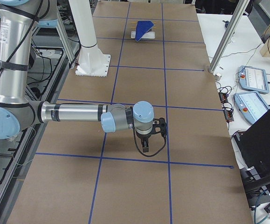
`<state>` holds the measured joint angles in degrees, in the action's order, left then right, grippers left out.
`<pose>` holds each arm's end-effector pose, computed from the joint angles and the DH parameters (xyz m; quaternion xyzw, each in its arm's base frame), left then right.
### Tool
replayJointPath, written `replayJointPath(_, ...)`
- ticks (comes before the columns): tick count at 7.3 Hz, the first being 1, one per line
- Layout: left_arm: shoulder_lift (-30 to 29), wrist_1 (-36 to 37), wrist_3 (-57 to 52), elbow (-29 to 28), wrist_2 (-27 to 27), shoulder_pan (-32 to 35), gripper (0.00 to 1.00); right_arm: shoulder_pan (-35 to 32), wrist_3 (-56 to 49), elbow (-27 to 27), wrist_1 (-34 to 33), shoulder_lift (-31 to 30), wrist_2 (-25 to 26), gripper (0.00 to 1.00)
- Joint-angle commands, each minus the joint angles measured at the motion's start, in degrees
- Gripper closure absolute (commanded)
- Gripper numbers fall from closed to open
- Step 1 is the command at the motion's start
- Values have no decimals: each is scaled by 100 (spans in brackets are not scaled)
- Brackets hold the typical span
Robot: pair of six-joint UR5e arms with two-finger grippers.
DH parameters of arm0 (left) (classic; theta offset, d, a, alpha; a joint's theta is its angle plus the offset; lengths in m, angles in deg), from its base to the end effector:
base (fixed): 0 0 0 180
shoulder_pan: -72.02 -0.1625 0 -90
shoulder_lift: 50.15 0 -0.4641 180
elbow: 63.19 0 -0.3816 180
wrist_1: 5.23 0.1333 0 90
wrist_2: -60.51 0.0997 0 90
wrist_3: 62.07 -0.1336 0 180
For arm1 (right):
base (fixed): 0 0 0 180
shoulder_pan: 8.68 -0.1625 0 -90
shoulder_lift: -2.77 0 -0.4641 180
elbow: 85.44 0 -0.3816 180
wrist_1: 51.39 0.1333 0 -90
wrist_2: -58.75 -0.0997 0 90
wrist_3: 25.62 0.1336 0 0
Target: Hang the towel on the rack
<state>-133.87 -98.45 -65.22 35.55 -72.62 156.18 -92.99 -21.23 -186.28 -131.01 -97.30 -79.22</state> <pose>0.0030 -0.4413 0.6946 0.0374 0.3681 0.0910 0.9246 -0.0073 -0.4169 0.6828 0.0529 -0.4108 -0.0498 0.9088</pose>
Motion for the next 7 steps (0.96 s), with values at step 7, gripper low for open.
replayJointPath(7, 102, -205, 715, 75, -370, 3, 2, 126, 0, -24, -2435, 1191, 7, 0)
